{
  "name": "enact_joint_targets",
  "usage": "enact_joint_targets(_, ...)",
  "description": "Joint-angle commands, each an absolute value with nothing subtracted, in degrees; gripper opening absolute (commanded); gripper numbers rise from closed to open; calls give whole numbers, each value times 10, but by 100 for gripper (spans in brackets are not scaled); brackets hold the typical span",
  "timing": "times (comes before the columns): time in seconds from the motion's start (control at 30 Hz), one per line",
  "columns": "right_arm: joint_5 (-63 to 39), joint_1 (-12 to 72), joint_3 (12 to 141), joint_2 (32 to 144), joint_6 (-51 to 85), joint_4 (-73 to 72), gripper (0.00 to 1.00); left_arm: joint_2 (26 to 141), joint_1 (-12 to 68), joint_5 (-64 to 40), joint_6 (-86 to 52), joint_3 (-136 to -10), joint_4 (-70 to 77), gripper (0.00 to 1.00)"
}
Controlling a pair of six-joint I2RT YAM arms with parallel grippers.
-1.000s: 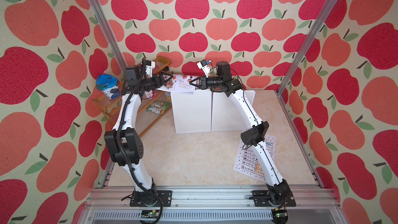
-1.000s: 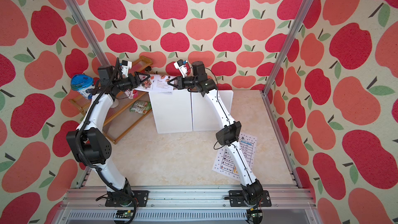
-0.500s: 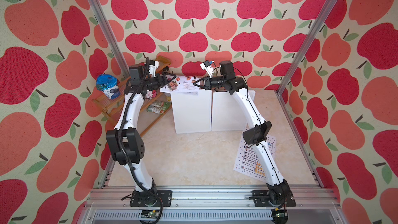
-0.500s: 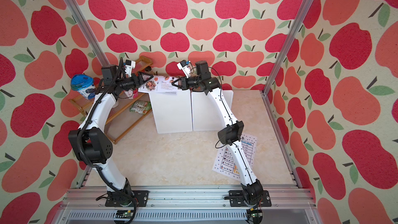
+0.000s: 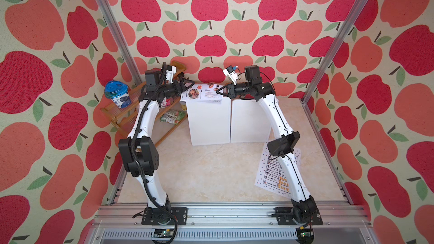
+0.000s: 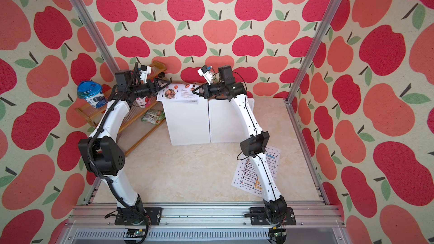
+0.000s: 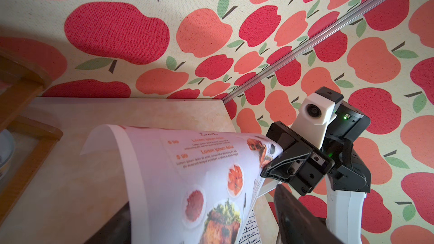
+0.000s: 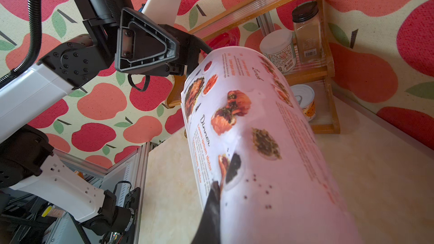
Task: Insert the menus into the narrow rack
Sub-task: Insert the menu into the narrow rack.
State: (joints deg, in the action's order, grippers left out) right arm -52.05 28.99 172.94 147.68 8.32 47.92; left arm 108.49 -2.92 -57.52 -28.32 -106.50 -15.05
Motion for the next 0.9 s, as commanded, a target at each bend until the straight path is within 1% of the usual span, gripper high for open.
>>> enact_joint_targets(0.0,-550,280,1741,1442,52,513,0,1102,-21,-575,-271,-1097,-162,83)
enact_joint_targets(0.53,-566,265,1741,1430,-30,590,0,1132,1,-574,-263,-1144,-186,83)
enact_joint_targets(0.87,-570,247,1739,1424,-44,597,0,1153,10,-580,-257,-1185,-210,82)
